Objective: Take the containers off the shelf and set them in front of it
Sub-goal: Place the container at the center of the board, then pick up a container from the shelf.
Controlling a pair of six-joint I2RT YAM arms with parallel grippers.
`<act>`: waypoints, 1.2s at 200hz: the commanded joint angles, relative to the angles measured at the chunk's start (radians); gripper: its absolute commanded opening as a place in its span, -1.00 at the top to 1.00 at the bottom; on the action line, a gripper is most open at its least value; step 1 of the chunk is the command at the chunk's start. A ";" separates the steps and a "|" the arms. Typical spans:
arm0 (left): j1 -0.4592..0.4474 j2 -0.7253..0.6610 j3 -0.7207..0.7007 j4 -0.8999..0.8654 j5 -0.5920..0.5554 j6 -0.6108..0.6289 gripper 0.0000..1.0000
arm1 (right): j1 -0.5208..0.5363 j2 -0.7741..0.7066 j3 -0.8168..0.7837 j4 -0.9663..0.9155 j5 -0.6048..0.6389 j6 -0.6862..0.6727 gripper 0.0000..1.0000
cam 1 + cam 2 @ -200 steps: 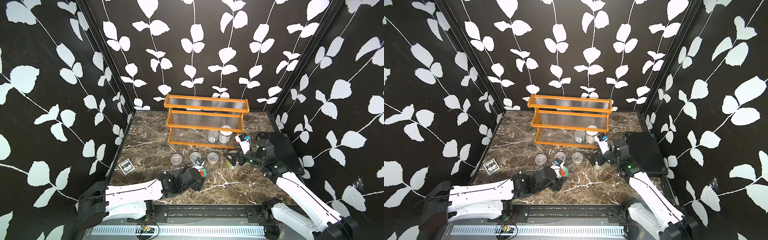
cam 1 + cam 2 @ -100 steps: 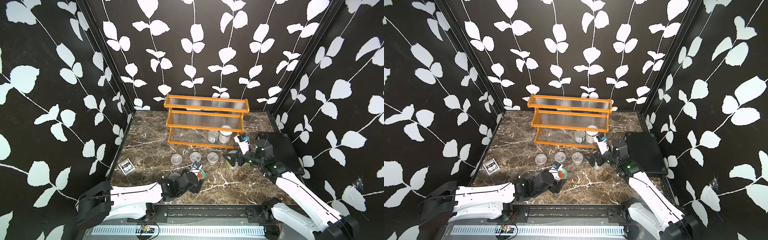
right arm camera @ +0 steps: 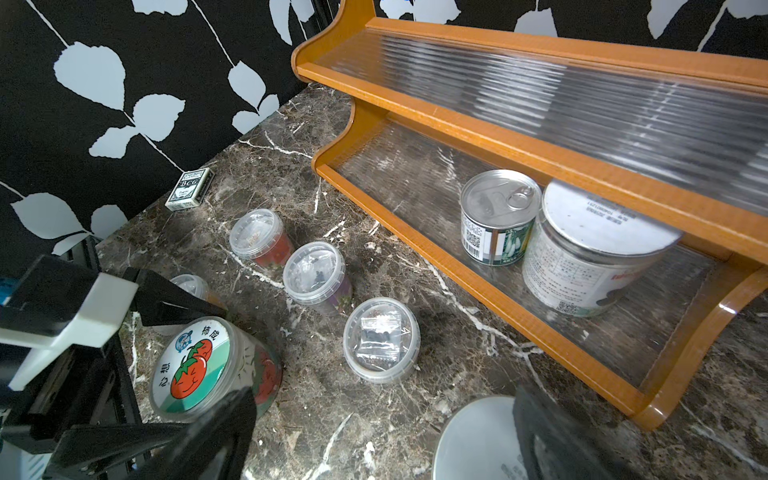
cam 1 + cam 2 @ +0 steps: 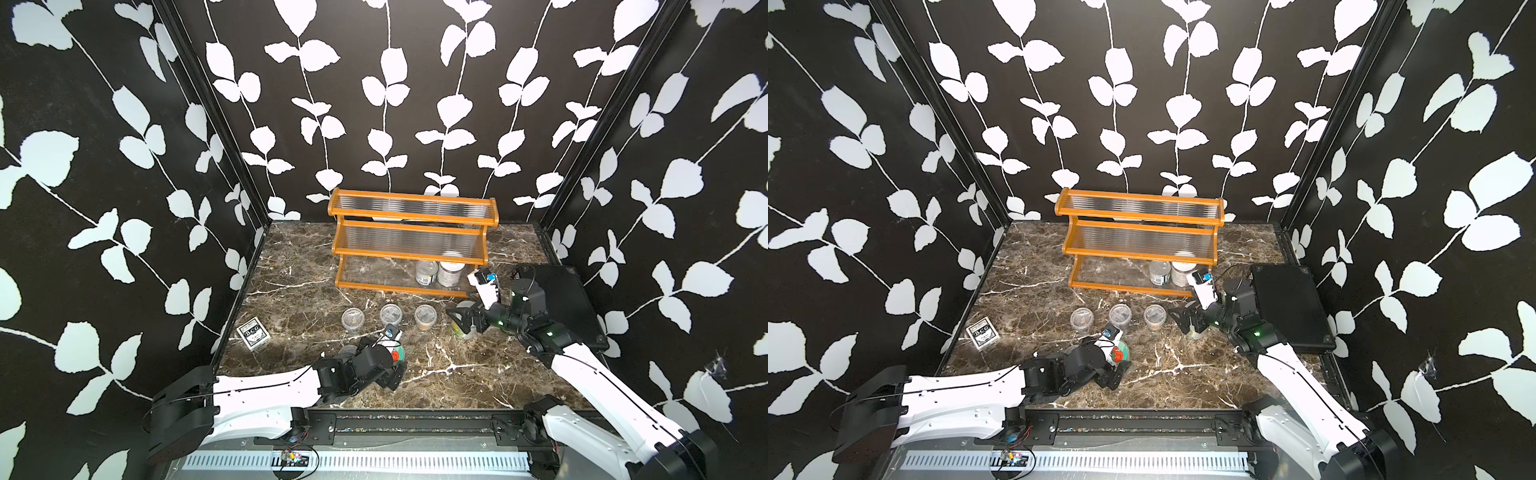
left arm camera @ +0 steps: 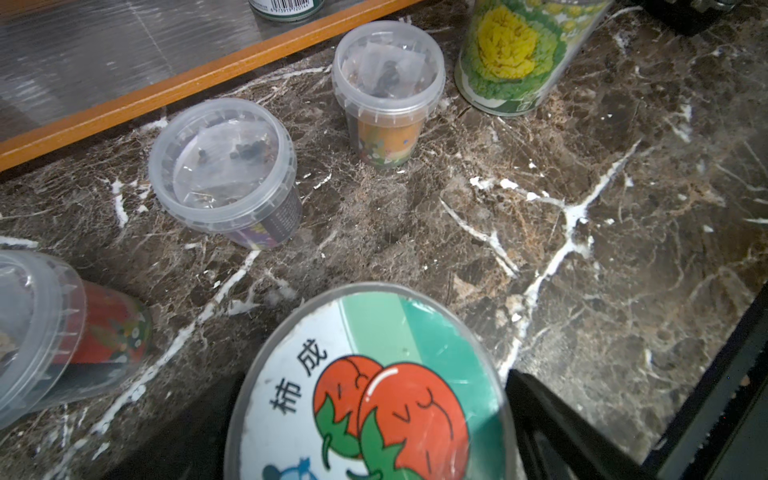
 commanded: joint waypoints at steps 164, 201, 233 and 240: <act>0.239 -0.067 0.320 -0.284 0.110 0.217 -0.97 | 0.277 0.219 0.120 0.134 0.481 0.328 -1.00; 0.398 -0.077 0.332 -0.261 0.241 0.237 -0.97 | 0.349 0.394 0.242 0.128 0.637 0.416 -0.99; 0.478 -0.090 0.317 -0.235 0.290 0.234 -0.97 | 0.362 0.554 0.362 0.087 0.757 0.448 -1.00; 0.486 -0.093 0.315 -0.233 0.293 0.234 -0.97 | 0.363 0.581 0.382 0.088 0.775 0.454 -0.99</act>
